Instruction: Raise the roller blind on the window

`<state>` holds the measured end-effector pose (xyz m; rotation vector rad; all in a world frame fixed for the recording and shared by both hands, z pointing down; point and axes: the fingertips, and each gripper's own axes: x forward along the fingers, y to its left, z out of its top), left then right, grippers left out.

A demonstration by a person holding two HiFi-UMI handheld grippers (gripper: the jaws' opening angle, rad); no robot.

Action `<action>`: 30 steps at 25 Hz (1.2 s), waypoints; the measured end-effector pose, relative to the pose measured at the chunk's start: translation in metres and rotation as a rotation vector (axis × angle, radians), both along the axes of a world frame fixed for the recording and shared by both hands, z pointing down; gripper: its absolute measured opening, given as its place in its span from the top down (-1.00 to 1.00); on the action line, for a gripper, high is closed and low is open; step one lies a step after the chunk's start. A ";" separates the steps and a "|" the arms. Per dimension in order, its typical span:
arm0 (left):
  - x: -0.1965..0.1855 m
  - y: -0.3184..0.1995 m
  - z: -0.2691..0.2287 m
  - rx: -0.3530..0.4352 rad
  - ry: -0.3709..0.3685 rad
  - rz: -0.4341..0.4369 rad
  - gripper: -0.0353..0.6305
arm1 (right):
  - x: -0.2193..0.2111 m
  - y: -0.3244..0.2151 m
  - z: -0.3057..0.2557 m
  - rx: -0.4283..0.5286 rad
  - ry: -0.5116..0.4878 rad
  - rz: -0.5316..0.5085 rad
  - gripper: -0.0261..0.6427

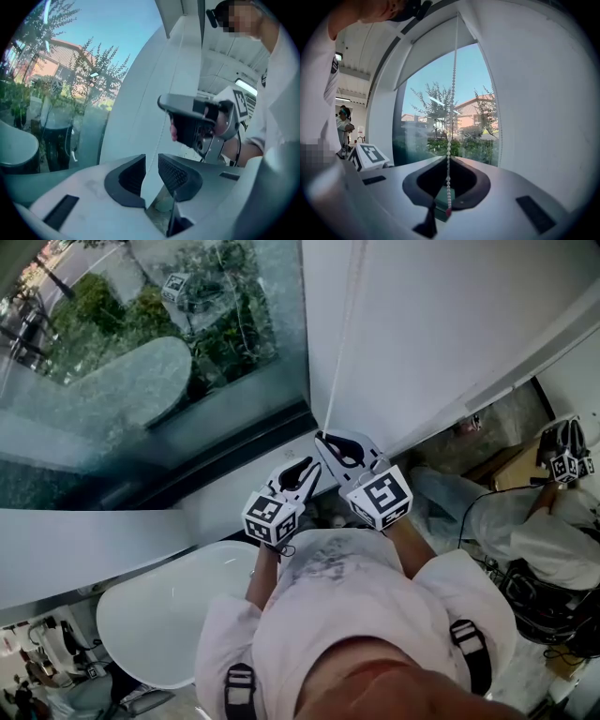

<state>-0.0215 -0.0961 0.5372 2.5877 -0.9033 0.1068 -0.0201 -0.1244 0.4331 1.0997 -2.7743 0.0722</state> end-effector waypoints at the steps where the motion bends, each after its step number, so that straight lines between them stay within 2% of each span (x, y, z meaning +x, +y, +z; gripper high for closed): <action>1: -0.002 -0.002 -0.014 0.027 0.007 -0.005 0.68 | 0.000 0.000 0.000 0.001 -0.001 0.001 0.72; 7: -0.010 -0.006 -0.104 0.195 0.041 -0.008 0.68 | 0.003 -0.003 0.001 -0.003 0.000 0.005 0.72; 16: 0.003 -0.014 -0.215 0.424 0.059 0.021 0.64 | 0.001 0.004 -0.003 0.001 -0.006 -0.001 0.72; 27: 0.014 -0.032 -0.284 0.529 0.082 0.026 0.64 | -0.010 0.007 -0.004 0.000 -0.012 -0.014 0.72; 29: 0.014 -0.045 -0.281 0.544 0.066 0.011 0.83 | -0.012 -0.004 0.003 -0.003 -0.016 -0.021 0.72; 30: 0.014 -0.052 -0.277 0.544 0.056 0.005 0.85 | -0.013 -0.010 0.007 -0.006 -0.017 -0.025 0.72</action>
